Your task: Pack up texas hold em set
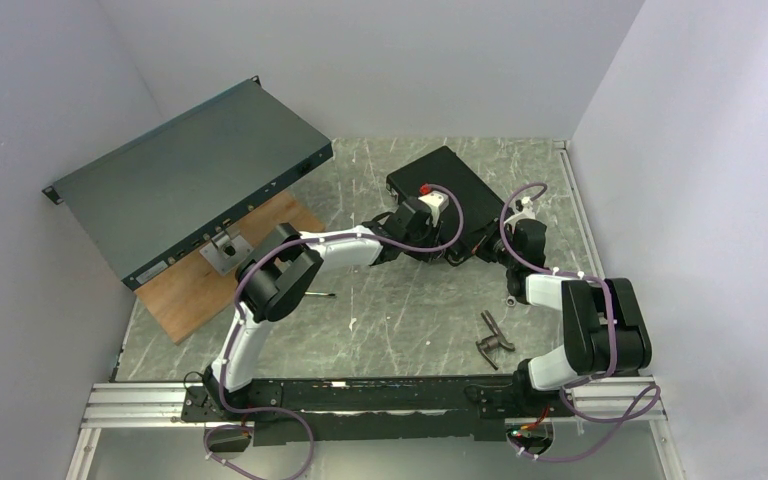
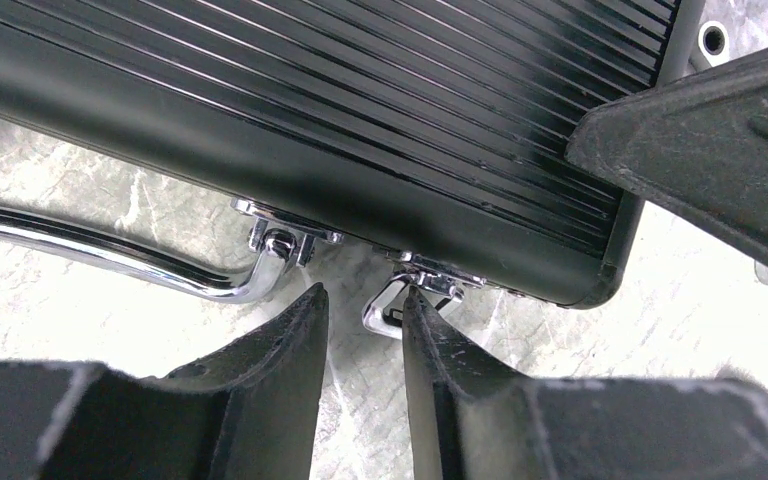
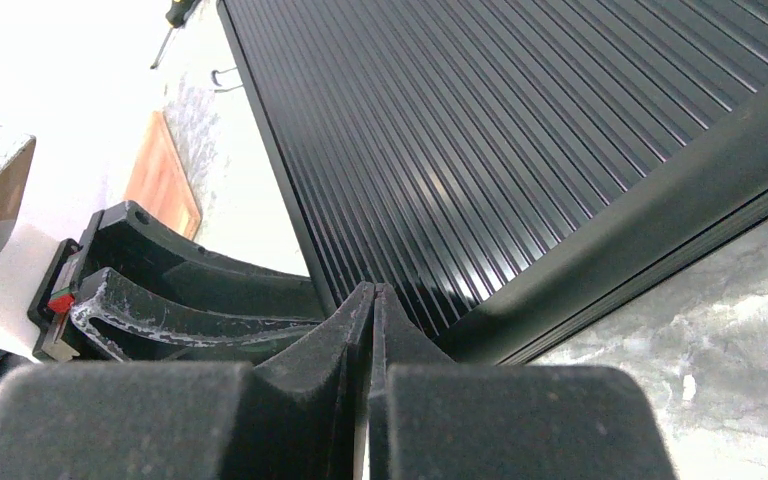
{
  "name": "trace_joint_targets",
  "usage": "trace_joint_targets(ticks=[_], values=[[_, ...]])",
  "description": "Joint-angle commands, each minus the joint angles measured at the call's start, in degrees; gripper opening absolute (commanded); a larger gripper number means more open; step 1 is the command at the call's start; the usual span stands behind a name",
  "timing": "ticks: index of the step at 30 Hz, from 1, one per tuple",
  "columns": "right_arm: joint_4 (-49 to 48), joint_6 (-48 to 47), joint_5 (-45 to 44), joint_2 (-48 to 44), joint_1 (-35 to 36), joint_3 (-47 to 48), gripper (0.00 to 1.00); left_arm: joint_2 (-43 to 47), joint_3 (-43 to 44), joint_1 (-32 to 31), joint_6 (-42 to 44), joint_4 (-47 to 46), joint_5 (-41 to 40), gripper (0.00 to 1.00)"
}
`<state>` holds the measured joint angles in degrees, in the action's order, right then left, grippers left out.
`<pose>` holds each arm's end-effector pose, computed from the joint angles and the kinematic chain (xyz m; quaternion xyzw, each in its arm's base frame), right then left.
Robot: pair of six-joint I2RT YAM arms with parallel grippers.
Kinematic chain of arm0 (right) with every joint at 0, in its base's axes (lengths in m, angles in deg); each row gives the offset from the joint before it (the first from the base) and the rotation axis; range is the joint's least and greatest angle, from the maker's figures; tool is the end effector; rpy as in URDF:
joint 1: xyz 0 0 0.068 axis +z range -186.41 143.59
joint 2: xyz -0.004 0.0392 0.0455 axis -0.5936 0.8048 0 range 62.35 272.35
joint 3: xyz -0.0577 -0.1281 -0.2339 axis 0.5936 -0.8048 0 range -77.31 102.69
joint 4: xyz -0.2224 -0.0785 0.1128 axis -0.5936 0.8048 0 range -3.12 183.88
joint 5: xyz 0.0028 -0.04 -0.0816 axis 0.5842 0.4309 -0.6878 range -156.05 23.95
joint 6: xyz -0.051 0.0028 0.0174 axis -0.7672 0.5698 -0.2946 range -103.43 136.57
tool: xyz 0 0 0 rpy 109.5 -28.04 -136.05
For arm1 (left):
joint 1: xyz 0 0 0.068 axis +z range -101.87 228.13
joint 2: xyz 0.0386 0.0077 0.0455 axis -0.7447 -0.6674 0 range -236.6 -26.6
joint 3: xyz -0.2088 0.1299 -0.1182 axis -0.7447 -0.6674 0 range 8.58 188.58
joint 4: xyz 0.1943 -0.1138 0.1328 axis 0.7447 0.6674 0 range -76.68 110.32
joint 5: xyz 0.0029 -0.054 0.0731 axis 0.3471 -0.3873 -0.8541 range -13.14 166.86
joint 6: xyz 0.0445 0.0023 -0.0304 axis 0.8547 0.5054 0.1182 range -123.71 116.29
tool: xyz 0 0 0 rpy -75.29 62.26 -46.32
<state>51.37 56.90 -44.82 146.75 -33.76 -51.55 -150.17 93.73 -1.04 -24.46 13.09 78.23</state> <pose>0.2707 0.0255 0.1562 0.1688 0.8091 0.3415 0.4476 0.3140 -0.3648 0.1604 0.2258 0.8707 -0.2591 0.3519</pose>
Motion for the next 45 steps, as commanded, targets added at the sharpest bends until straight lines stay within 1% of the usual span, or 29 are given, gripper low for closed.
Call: trace_joint_targets(ticks=[1, 3, 5, 9, 11, 13, 15, 16, 19, 20, 25, 28, 30, 31, 34, 37, 39, 41, 43, 45], values=[[1.7, -1.0, -1.0, 1.1, -0.5, -0.9, 0.06, -1.2, 0.6, -0.8, -0.2, 6.1, -0.6, 0.39], [1.9, -1.1, -1.1, 1.0, -0.4, -0.8, 0.06, -0.8, 0.0, -0.8, -0.2, 6.1, -1.0, 0.39], [1.8, -1.1, -1.1, 1.1, -0.4, -0.9, 0.06, 1.2, -2.2, -0.9, 0.1, 5.1, -1.2, 0.41], [1.5, -1.1, -0.8, 1.6, -0.4, -0.7, 0.06, 6.7, -7.4, -1.8, 1.6, 3.9, -5.0, 0.51], [1.3, -1.0, -0.5, 2.0, -0.3, -0.6, 0.06, 9.1, -9.5, -2.4, 1.9, 4.0, -7.0, 0.6], [1.1, -1.0, -0.4, 2.3, -0.3, -0.6, 0.06, 11.5, -11.8, -3.1, 2.3, 3.0, -7.7, 0.73], [1.1, -0.9, -0.2, 2.5, -0.3, -0.5, 0.06, 12.3, -13.1, -3.3, 2.3, 1.8, -7.1, 0.82], [1.0, -0.9, -0.2, 2.6, -0.4, -0.5, 0.06, 12.0, -13.1, -3.3, 2.4, 1.6, -6.8, 0.82], [1.0, -1.0, -0.2, 2.4, -0.4, -0.6, 0.06, 10.5, -10.3, -3.3, 2.6, 4.0, -8.3, 0.79], [1.2, -1.3, -0.4, 2.3, -0.4, -0.5, 0.06, 10.5, -9.6, -3.2, 2.8, 4.9, -9.2, 0.8], [1.6, -1.3, -0.4, 2.4, -0.3, -0.2, 0.06, 11.6, -6.0, -0.5, 4.3, 5.6, -8.0, 0.88], [1.7, -1.2, 0.0, 3.0, -0.3, 0.1, 0.06, 10.8, -2.1, 1.5, 4.7, 7.0, -7.3, 0.9], [1.7, -1.1, 0.3, 3.3, -0.3, 0.2, 0.06, 10.0, 0.4, 2.8, 4.6, 6.8, -6.8, 0.89], [1.8, -1.1, 0.4, 3.3, -0.3, 0.4, 0.06, 9.5, 1.7, 3.5, 4.3, 7.0, -7.5, 0.85], [2.1, -1.4, 0.5, 3.2, -0.3, 0.5, 0.06, 8.1, 5.2, 6.0, 2.7, 6.4, -14.4, 0.72], [2.2, -1.4, 0.5, 3.2, -0.3, 0.6, 0.06, 6.2, 8.7, 9.6, -2.2, 6.3, -18.0, 0.64], [2.2, -1.4, 0.6, 3.3, -0.3, 0.6, 0.06, 5.0, 10.5, 12.0, -6.8, 6.8, -19.0, 0.59], [2.2, -1.4, 0.6, 3.4, -0.2, 0.7, 0.06, 4.3, 10.7, 13.8, -11.3, 5.4, -19.0, 0.54], [2.2, -1.5, 0.8, 3.7, -0.3, 0.8, 0.06, 3.4, 10.6, 15.2, -13.5, 3.6, -18.2, 0.52], [2.0, -1.3, 1.0, 4.1, -0.3, 0.9, 0.06, 2.5, 10.8, 15.6, -13.9, 1.6, -18.4, 0.51]])
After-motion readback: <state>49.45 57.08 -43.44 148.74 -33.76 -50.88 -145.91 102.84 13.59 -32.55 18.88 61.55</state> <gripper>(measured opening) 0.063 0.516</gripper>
